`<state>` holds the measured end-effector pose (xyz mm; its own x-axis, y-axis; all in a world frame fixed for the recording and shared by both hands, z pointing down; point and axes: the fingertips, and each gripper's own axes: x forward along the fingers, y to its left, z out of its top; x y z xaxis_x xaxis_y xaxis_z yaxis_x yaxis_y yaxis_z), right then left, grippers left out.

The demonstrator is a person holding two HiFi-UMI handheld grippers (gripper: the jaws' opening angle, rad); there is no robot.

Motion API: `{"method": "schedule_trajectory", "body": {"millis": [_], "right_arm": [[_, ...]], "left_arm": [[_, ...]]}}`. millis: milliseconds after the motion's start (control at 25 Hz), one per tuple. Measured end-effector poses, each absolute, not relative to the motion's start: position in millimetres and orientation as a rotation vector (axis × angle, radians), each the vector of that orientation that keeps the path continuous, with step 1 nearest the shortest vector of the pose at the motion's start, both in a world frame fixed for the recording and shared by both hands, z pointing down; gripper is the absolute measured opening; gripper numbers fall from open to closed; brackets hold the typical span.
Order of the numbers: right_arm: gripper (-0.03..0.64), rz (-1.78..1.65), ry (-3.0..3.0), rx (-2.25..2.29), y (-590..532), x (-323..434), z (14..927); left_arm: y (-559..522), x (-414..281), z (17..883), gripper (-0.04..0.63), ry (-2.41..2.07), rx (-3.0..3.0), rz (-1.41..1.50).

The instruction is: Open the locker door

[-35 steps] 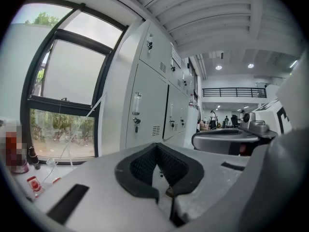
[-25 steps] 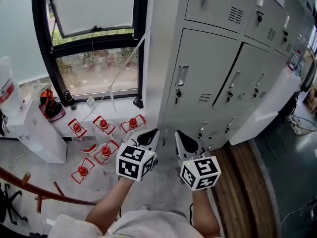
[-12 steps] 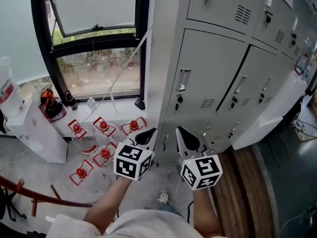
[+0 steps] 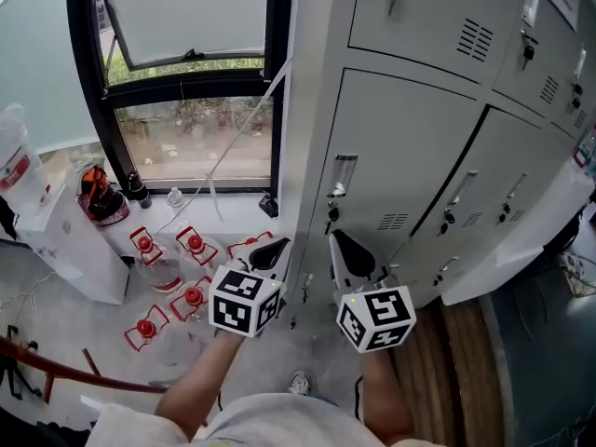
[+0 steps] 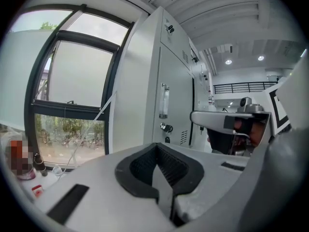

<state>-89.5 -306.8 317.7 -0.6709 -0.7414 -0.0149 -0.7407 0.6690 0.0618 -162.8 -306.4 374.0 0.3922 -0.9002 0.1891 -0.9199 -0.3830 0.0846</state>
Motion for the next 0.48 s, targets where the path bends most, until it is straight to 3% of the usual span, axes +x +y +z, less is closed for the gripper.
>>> {"method": "schedule_trajectory", "body": {"millis": [240,480], "right_arm": [[0.003,-0.129,-2.893,1.216,-339,-93,308],[0.063,-0.139,-2.926,1.16,-361,-99,301]], "left_arm": [[-332,-162,373,0.005,-1.685,2.435,0.171],[-350,-164,372,0.005,-1.726,2.403,0.166]]}}
